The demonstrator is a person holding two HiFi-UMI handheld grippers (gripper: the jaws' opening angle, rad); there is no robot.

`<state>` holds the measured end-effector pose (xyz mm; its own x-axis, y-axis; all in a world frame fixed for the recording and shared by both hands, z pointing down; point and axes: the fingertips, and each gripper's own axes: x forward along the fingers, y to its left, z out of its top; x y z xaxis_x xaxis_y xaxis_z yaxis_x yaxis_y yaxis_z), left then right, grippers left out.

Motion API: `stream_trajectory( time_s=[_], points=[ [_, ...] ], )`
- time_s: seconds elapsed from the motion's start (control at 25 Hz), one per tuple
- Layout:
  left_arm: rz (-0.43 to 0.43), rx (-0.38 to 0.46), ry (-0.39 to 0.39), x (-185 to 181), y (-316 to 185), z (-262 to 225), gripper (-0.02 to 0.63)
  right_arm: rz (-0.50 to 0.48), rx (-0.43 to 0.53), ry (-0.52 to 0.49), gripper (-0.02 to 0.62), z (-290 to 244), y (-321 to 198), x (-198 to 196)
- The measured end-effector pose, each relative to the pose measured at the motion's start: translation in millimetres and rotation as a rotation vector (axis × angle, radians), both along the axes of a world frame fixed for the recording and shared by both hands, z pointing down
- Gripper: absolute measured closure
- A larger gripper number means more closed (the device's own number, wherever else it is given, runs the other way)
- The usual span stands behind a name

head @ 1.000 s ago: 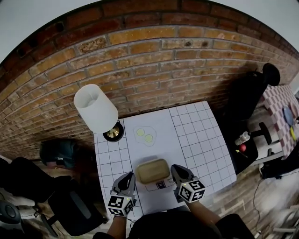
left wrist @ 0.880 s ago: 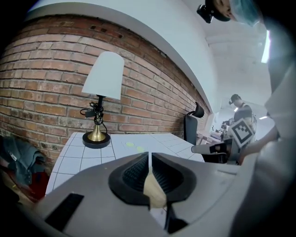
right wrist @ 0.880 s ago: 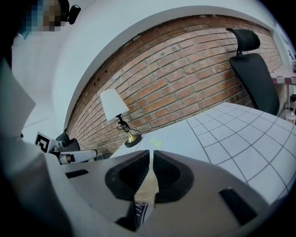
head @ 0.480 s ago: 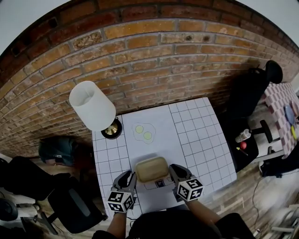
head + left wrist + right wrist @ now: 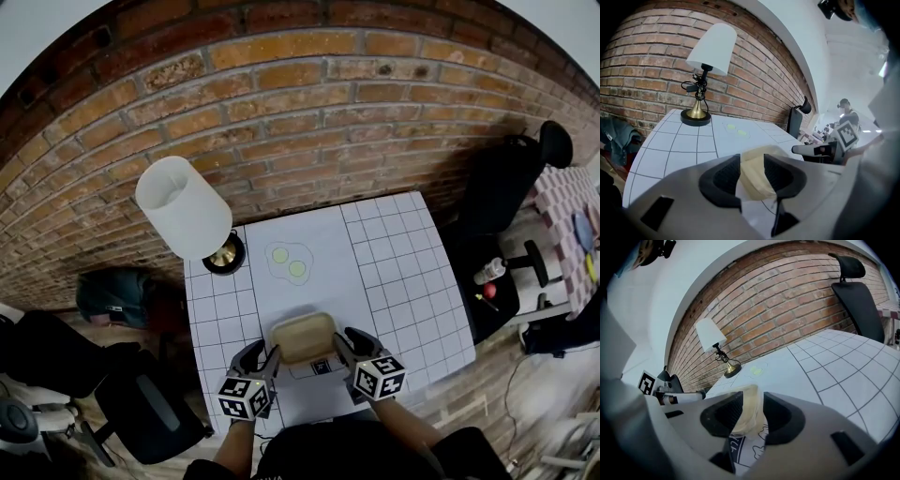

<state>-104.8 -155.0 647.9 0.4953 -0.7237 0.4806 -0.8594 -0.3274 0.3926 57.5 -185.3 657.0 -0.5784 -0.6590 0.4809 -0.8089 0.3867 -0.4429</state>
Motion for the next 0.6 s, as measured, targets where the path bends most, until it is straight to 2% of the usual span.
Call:
stream_trajectory(
  time_s=[0.32, 0.6],
  points=[
    [-0.003, -0.058, 0.01, 2.4, 1.8, 14.0, 0.457, -0.018, -0.024, 0.0, 0.477, 6.9, -1.5, -3.9],
    [0.008, -0.078, 0.028, 4.7, 2.5, 18.8, 0.457, -0.028, -0.03, 0.0, 0.494, 10.3, -0.5, -6.6]
  ],
)
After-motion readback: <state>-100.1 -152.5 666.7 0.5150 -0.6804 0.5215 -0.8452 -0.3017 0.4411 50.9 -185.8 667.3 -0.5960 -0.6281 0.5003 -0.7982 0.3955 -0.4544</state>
